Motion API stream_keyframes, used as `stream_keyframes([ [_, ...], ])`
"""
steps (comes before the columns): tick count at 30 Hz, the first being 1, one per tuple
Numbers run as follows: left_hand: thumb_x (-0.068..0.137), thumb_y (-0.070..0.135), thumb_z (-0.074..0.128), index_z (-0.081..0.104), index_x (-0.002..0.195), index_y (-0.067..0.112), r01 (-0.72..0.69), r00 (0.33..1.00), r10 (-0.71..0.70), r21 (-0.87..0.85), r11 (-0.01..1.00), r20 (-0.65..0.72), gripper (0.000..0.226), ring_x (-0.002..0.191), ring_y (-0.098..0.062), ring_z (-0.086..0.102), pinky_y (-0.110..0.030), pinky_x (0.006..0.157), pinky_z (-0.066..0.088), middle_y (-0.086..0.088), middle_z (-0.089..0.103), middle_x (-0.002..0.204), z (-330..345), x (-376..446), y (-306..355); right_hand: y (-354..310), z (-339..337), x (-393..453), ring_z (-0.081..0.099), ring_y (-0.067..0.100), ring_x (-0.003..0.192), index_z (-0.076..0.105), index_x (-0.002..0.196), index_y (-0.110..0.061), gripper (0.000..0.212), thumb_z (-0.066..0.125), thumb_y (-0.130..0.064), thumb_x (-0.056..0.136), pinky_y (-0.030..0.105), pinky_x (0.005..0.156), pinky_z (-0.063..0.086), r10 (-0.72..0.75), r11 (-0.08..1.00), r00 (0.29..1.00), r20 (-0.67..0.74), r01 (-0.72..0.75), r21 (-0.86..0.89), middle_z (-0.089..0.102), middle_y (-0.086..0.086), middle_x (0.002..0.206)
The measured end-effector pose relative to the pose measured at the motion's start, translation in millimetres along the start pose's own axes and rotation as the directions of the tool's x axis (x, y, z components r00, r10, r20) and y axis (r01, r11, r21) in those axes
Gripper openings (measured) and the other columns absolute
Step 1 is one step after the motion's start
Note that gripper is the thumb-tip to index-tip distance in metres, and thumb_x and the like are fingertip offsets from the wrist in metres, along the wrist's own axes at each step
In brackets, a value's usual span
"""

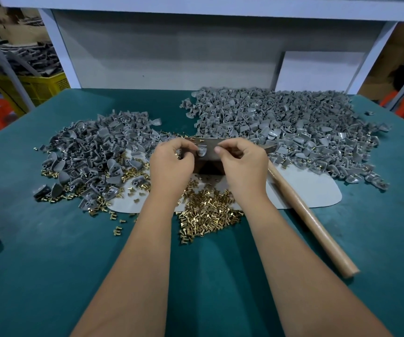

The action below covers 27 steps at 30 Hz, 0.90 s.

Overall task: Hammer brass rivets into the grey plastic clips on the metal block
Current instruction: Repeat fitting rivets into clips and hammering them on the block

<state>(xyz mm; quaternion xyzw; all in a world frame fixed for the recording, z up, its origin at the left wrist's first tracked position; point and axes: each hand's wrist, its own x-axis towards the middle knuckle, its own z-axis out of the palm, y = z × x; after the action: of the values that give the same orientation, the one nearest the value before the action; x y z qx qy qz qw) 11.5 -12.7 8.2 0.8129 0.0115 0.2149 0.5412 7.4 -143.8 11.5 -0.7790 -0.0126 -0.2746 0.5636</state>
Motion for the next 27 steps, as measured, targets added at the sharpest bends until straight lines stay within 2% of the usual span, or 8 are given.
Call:
stream_keyframes([
  [3,0.083,0.010,0.057,0.065,0.082,0.038,0.025,0.999,-0.025,-0.004,1.000,-0.045,0.029,0.103,-0.018,0.059,-0.044,0.091,0.052,0.020,0.062,0.096,-2,1,1,2,1,1,0.057,-0.008,0.081,0.068,0.082,-0.028,0.020,0.067,-0.008,0.085,0.003,0.070,0.042,-0.012,0.999,1.000,0.026,0.013,-0.046,0.065,-0.013,0.086],
  [5,0.085,0.016,0.061,0.064,0.090,0.037,-0.037,0.998,0.038,0.023,0.999,-0.049,0.022,0.109,-0.014,0.054,-0.046,0.099,0.046,0.026,0.059,0.093,-1,1,1,3,1,0,0.057,-0.005,0.084,0.068,0.085,-0.027,0.021,0.064,-0.006,0.087,0.003,0.072,0.042,-0.026,0.997,0.999,0.041,0.028,-0.066,0.066,-0.010,0.090],
  [7,0.086,0.029,0.065,0.063,0.099,0.038,-0.101,0.993,0.107,0.127,0.987,-0.041,0.016,0.110,-0.010,0.046,-0.044,0.104,0.036,0.028,0.059,0.091,4,1,1,3,2,1,0.057,-0.004,0.083,0.066,0.085,-0.027,0.022,0.063,-0.005,0.086,0.003,0.071,0.042,-0.041,0.996,0.998,0.045,0.044,-0.072,0.065,-0.010,0.089],
  [10,0.088,0.037,0.066,0.065,0.112,0.035,-0.128,0.991,0.135,0.309,0.942,0.000,0.024,0.118,-0.015,0.041,-0.037,0.100,0.024,0.018,0.065,0.105,12,-1,0,3,2,1,0.057,-0.003,0.079,0.063,0.086,-0.026,0.026,0.063,0.000,0.084,0.006,0.069,0.044,-0.039,0.998,0.998,0.051,0.041,-0.042,0.064,-0.012,0.084],
  [14,0.090,0.025,0.065,0.072,0.102,0.034,-0.147,0.987,0.158,0.312,0.939,-0.009,0.016,0.123,-0.017,0.039,-0.034,0.100,0.019,0.016,0.066,0.110,13,-1,-1,2,1,0,0.056,0.000,0.076,0.061,0.093,-0.027,0.031,0.061,0.003,0.083,0.013,0.068,0.047,-0.040,0.999,0.998,0.053,0.042,-0.029,0.061,-0.011,0.081],
  [20,0.092,0.037,0.064,0.074,0.084,0.031,-0.185,0.983,0.182,0.248,0.951,0.034,0.014,0.125,-0.011,0.030,-0.040,0.106,0.015,0.020,0.065,0.111,12,-4,5,-1,5,-3,0.059,0.002,0.081,0.060,0.098,-0.039,0.041,0.062,-0.002,0.082,0.026,0.075,0.053,-0.083,0.995,0.993,0.081,0.087,-0.048,0.064,-0.013,0.086],
  [23,0.092,0.035,0.064,0.070,0.080,0.033,-0.165,0.986,0.160,0.239,0.957,0.040,0.014,0.127,-0.012,0.029,-0.037,0.105,0.014,0.020,0.063,0.111,11,-5,7,-2,6,-4,0.059,0.002,0.080,0.061,0.097,-0.040,0.040,0.063,-0.002,0.081,0.023,0.074,0.053,-0.097,0.994,0.991,0.090,0.100,-0.037,0.064,-0.015,0.084],
  [27,0.094,0.029,0.063,0.063,0.075,0.037,-0.112,0.994,0.109,0.135,0.985,0.033,0.020,0.126,-0.007,0.026,-0.030,0.102,0.011,0.025,0.059,0.109,9,-5,10,-6,5,-5,0.059,0.000,0.078,0.064,0.099,-0.033,0.037,0.066,-0.001,0.080,0.007,0.069,0.044,-0.097,0.995,0.992,0.085,0.094,0.038,0.065,-0.014,0.081],
])
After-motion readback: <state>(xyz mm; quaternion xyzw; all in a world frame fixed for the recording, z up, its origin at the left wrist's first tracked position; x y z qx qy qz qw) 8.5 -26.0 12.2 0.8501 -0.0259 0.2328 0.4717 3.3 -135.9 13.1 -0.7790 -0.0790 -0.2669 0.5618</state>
